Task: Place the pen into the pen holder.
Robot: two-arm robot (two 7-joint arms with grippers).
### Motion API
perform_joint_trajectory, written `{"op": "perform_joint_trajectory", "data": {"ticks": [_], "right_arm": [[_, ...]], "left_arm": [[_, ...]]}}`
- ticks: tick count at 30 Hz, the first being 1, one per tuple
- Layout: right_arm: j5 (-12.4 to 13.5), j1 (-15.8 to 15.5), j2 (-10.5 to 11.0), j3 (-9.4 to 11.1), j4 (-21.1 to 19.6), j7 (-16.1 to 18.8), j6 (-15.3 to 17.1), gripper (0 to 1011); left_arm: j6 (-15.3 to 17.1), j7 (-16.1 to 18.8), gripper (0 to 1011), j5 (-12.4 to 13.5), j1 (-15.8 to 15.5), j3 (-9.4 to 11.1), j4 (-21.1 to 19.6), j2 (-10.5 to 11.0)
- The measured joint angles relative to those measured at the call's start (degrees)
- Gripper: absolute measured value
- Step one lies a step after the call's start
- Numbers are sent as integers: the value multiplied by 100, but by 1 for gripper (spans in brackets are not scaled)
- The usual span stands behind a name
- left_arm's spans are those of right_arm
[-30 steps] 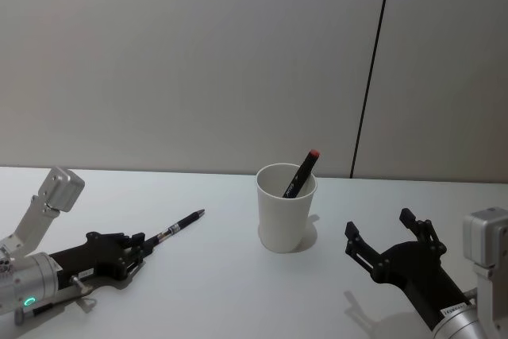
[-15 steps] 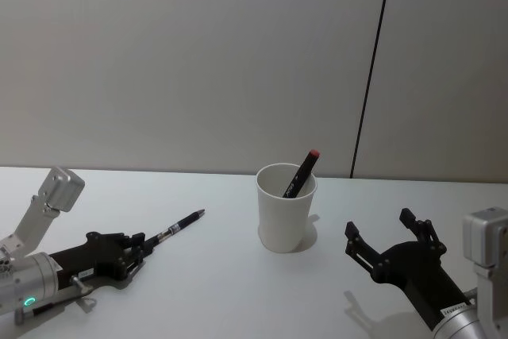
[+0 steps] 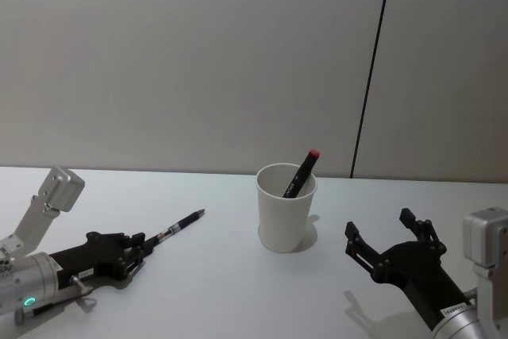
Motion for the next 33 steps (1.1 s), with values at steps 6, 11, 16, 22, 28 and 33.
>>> {"op": "perform_joint_trajectory", "data": {"ticks": [6, 11, 16, 22, 28, 33], "right_arm": [[0, 0, 0, 0, 0, 0, 0, 1001], [0, 0, 0, 0, 0, 0, 0, 1001], [0, 0, 0, 0, 0, 0, 0, 1001], [0, 0, 0, 0, 0, 0, 0, 1001], [0, 0, 0, 0, 0, 0, 0, 1001], [0, 0, 0, 0, 0, 0, 0, 1001]], "left_arm": [[0, 0, 186, 0, 0, 0, 0, 0], [0, 0, 186, 0, 0, 0, -1, 0], [0, 1, 186, 0, 0, 0, 0, 0], [0, 1, 186, 0, 0, 0, -1, 0], [0, 1, 186, 0, 0, 0, 0, 0], [0, 1, 186, 0, 0, 0, 0, 0]]}}
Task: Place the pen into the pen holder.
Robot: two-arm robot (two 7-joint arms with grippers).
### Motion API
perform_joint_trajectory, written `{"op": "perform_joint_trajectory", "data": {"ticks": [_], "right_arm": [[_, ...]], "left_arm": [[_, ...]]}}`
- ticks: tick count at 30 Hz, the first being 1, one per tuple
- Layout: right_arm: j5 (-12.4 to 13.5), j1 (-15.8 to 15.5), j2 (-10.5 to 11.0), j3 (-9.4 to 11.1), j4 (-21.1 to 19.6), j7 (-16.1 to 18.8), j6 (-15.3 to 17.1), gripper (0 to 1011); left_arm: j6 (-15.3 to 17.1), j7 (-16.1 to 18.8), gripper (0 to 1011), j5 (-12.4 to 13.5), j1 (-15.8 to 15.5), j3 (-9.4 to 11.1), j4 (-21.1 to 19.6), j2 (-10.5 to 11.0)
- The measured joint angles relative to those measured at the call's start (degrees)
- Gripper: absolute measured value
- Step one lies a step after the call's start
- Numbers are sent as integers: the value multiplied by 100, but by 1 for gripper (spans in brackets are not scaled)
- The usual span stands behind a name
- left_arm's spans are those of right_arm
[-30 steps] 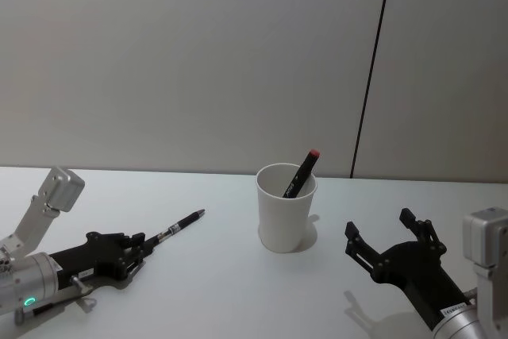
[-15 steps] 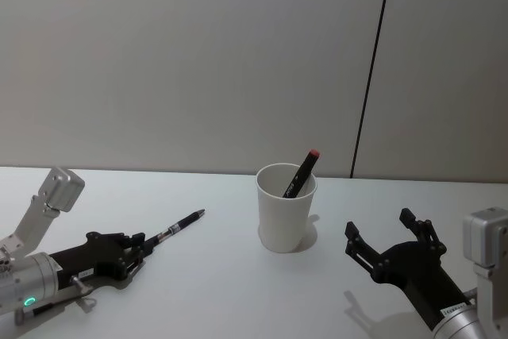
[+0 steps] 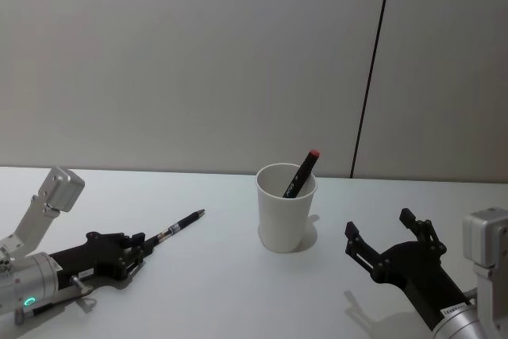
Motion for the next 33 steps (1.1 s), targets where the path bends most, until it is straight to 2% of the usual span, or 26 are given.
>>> {"op": "perform_joint_trajectory", "data": {"ticks": [33], "right_arm": [[0, 0, 0, 0, 0, 0, 0, 1001]], "left_arm": [[0, 0, 186, 0, 0, 0, 0, 0]]}}
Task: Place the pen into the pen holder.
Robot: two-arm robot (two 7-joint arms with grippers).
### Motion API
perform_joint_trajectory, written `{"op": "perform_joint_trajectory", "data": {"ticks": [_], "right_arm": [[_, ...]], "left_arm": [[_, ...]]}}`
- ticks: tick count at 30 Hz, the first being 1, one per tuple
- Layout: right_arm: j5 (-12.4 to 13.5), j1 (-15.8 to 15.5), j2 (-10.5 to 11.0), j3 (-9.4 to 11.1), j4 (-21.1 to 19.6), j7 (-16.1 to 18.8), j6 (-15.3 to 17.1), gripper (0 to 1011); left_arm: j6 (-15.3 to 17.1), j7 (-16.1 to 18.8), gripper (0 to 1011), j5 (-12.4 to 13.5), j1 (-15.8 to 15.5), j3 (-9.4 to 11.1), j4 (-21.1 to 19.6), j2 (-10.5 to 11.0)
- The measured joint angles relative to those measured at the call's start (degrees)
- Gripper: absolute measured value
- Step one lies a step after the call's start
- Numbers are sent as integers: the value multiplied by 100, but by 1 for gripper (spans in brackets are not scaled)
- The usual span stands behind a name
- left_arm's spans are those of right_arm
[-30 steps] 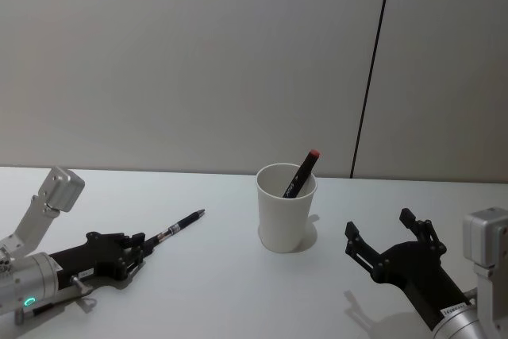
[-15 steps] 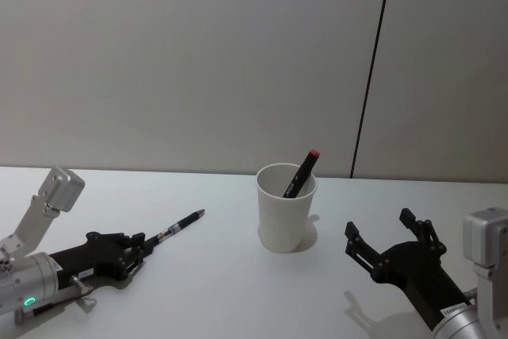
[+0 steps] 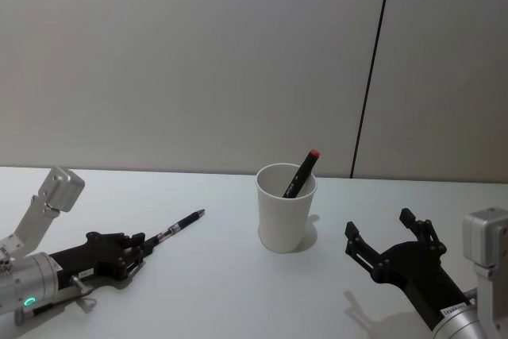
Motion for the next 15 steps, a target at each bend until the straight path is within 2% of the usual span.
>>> {"op": "perform_joint_trajectory", "data": {"ticks": [15], "right_arm": [[0, 0, 0, 0, 0, 0, 0, 1001]], "left_arm": [[0, 0, 186, 0, 0, 0, 0, 0]]}}
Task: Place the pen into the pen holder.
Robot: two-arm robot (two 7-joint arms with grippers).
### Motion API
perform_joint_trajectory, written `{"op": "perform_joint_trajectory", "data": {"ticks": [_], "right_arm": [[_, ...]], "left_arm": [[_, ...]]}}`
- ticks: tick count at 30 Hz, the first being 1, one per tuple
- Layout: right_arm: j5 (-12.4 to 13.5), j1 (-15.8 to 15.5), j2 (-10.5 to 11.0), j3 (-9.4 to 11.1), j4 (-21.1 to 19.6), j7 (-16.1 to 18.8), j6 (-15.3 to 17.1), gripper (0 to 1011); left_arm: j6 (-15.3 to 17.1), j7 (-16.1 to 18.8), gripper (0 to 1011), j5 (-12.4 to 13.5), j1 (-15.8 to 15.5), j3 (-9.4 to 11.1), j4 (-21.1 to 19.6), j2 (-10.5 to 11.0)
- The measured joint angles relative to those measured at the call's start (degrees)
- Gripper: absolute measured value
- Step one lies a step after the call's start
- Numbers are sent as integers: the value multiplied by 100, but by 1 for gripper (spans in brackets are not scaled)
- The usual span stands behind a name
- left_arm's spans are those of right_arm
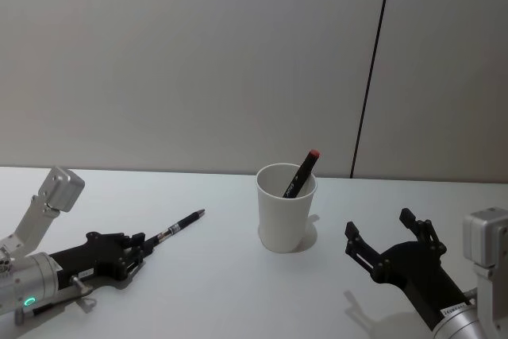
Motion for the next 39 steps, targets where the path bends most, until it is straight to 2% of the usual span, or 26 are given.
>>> {"op": "perform_joint_trajectory", "data": {"ticks": [10, 17, 39], "right_arm": [[0, 0, 0, 0, 0, 0, 0, 1001], [0, 0, 0, 0, 0, 0, 0, 1001], [0, 0, 0, 0, 0, 0, 0, 1001]], "left_arm": [[0, 4, 186, 1, 1, 0, -1, -1], [-3, 229, 186, 79, 114, -6, -206, 0], [-61, 1851, 185, 674, 995, -47, -1788, -110]]}}
